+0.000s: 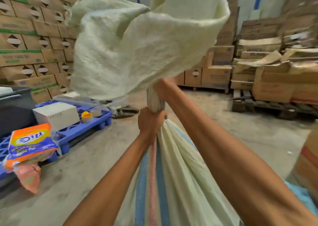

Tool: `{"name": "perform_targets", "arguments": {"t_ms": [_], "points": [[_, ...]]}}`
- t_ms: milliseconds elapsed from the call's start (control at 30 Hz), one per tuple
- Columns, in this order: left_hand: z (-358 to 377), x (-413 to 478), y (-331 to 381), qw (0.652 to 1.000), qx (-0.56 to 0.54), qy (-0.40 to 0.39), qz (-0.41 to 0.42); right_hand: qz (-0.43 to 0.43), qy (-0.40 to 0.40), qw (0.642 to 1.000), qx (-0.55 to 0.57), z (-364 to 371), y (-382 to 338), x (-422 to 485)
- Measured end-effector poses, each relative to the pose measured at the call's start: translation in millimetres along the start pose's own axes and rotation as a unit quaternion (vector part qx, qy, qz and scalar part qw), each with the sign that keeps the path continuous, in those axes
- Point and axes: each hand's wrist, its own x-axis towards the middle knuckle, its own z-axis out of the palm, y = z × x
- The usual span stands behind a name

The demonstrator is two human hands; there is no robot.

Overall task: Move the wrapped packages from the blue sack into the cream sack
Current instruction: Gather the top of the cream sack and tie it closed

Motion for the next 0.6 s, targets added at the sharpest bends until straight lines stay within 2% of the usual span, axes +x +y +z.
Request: {"name": "perform_targets", "arguments": {"t_ms": [100,200,267,333,467,600], "points": [[17,3,16,0.996,-0.026,-0.081,0.0,-0.085,0.081,0.993,-0.022,-30,-22,1],[36,3,28,0.986,-0.03,-0.162,0.009,-0.085,0.133,0.986,0.048,-64,-21,15],[55,-1,27,0.978,-0.054,-0.2,-0.012,-0.045,0.151,0.985,0.064,-86,-10,30],[74,-8,15,0.968,-0.045,-0.245,-0.041,0.036,0.158,0.985,0.059,-106,10,38],[131,-29,-14,0.935,0.027,-0.344,-0.087,0.184,0.111,0.973,0.079,-159,94,62],[183,-43,-22,0.912,0.108,-0.39,-0.071,0.245,0.116,0.958,0.092,-227,169,72]]}}
